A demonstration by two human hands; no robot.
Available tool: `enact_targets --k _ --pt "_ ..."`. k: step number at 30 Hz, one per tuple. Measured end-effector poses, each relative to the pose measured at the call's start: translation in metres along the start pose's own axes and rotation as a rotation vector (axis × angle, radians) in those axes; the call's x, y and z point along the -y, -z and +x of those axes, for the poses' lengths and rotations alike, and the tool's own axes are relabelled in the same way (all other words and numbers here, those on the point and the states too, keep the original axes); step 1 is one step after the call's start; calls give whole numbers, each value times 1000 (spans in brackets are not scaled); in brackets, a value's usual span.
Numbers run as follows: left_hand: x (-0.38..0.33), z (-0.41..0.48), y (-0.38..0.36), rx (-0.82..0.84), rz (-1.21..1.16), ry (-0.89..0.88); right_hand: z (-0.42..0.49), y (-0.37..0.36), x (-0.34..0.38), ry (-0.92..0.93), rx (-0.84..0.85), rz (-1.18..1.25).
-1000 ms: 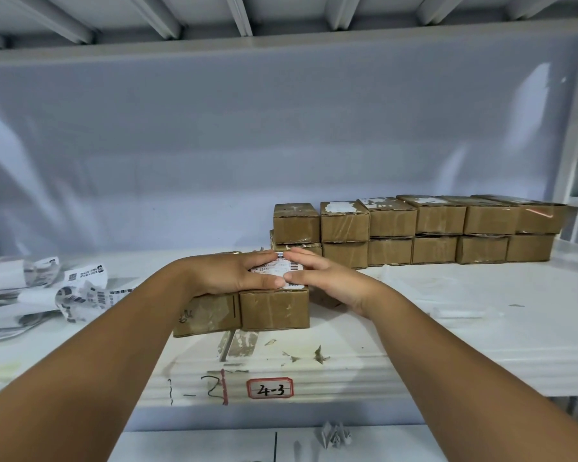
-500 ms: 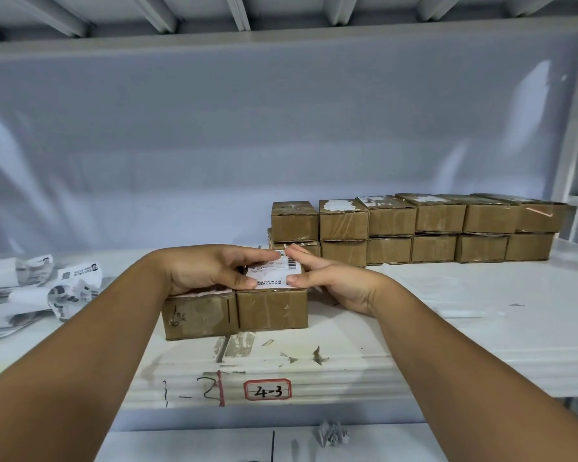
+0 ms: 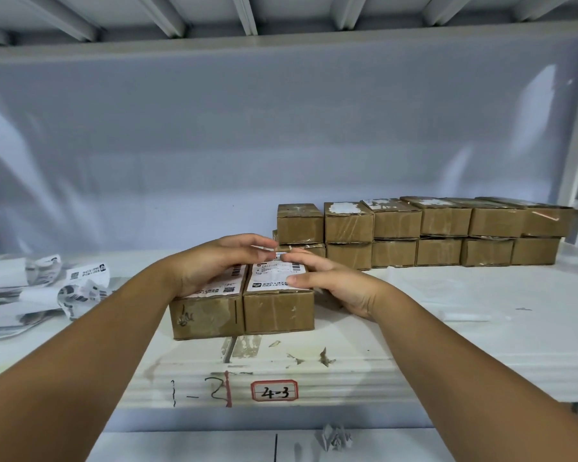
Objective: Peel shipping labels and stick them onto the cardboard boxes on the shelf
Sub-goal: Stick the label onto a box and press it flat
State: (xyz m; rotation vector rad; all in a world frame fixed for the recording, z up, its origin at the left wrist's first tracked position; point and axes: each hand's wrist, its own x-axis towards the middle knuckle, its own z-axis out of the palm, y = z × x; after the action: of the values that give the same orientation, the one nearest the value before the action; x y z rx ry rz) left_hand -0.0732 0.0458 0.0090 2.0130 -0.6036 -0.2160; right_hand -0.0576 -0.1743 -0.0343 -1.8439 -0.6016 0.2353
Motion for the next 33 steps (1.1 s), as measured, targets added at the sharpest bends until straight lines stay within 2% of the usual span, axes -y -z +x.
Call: enact_targets --k 6,8,11,14,16,18,20,21,26,33 --pt "1 7 -6 -250 312 -71 -2 -1 2 13 -16 -67" --pt "2 8 -14 -338 492 -156 -3 -1 3 11 -17 -94" --pt "5 9 -22 -379 794 -306 -5 -5 5 5 -69 -161" --pt "4 4 -21 -400 983 -309 -8 -11 10 -11 -186 -173" --pt "2 0 -24 -481 1124 -234 -9 -15 14 -35 -206 -177" --pt "3 -5 -27 -624 1147 -48 -9 -18 17 -58 -240 -192" --pt "9 -15 -31 -651 1057 135 -10 -22 20 -72 -287 -163" --pt "15 -21 -33 -640 1040 145 -11 -25 20 -81 -314 -148" --pt "32 -45 -39 -708 1108 -105 -13 -39 23 -110 -439 -140" --pt "40 -46 -45 -810 1385 -156 -17 -48 20 -134 -488 -183"
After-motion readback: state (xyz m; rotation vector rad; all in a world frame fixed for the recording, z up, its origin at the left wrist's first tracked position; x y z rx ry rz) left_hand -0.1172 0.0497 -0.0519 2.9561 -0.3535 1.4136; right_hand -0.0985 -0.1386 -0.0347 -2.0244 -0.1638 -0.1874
